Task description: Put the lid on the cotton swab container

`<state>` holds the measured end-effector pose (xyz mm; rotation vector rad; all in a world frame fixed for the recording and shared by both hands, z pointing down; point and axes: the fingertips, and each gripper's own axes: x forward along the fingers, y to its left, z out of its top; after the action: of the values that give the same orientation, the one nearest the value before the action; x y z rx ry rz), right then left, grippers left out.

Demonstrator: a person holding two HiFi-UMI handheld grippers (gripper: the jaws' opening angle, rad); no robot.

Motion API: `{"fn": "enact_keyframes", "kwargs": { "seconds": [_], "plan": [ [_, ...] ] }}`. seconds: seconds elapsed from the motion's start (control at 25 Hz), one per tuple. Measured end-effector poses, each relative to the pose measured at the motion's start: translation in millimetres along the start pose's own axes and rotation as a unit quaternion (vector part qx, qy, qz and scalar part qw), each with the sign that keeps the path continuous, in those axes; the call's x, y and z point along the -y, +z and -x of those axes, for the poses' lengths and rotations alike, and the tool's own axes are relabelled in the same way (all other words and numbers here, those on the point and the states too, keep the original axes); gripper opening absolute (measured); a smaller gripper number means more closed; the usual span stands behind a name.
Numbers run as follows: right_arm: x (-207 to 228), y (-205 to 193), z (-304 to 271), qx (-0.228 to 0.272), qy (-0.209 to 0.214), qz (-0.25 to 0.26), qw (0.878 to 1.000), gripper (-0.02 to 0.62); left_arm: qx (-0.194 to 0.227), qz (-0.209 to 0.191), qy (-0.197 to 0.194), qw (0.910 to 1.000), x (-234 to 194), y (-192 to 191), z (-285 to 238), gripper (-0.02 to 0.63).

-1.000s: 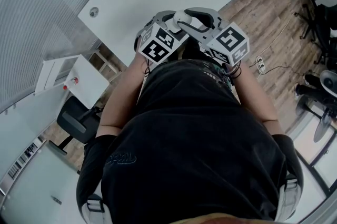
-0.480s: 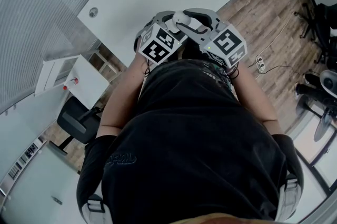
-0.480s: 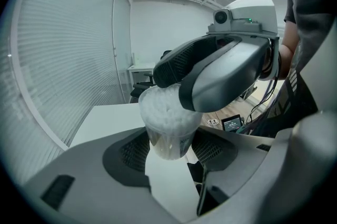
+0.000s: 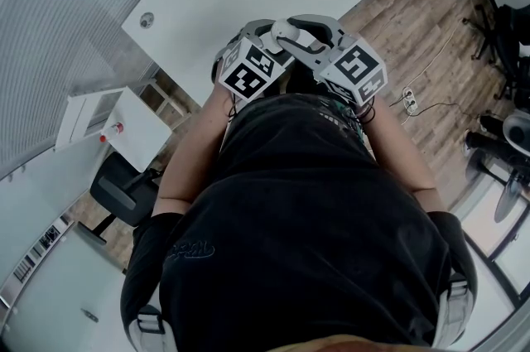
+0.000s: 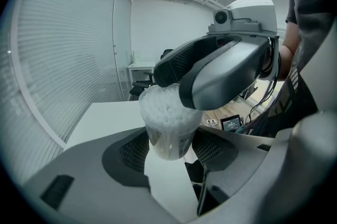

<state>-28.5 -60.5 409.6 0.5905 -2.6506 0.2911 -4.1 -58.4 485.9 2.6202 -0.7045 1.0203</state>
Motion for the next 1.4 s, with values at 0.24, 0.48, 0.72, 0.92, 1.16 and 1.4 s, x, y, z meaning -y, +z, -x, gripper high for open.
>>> {"fn": "enact_keyframes", "kwargs": {
  "seconds": [0.24, 0.48, 0.72, 0.92, 1.16, 1.4],
  "plan": [
    [1, -1, -2, 0.008, 0.010, -0.013, 1.000, 0.173, 0.004, 0.006, 0.000, 1.0000, 0, -3, -1, 0.264],
    [1, -1, 0, 0.017, 0.016, -0.023, 0.999, 0.173, 0.005, 0.006, 0.002, 1.0000, 0, -5, 2, 0.264],
    [13, -2, 9, 0.025, 0.000, -0.028, 0.999, 0.163, 0.006, 0.007, 0.007, 0.9999, -2, -6, 1, 0.264],
    [22, -11, 18, 0.027, -0.012, -0.036, 0.999, 0.128, 0.006, 0.011, 0.012, 0.9999, -3, -9, 2, 0.264],
    [27, -29, 23, 0.020, -0.020, -0.049, 0.998, 0.091, 0.019, 0.017, 0.018, 0.9995, -1, -9, 5, 0.264],
    [34, -47, 31, 0.007, -0.024, -0.043, 0.999, 0.034, 0.020, 0.016, 0.016, 0.9995, 5, -8, 3, 0.264]
  ]
}}
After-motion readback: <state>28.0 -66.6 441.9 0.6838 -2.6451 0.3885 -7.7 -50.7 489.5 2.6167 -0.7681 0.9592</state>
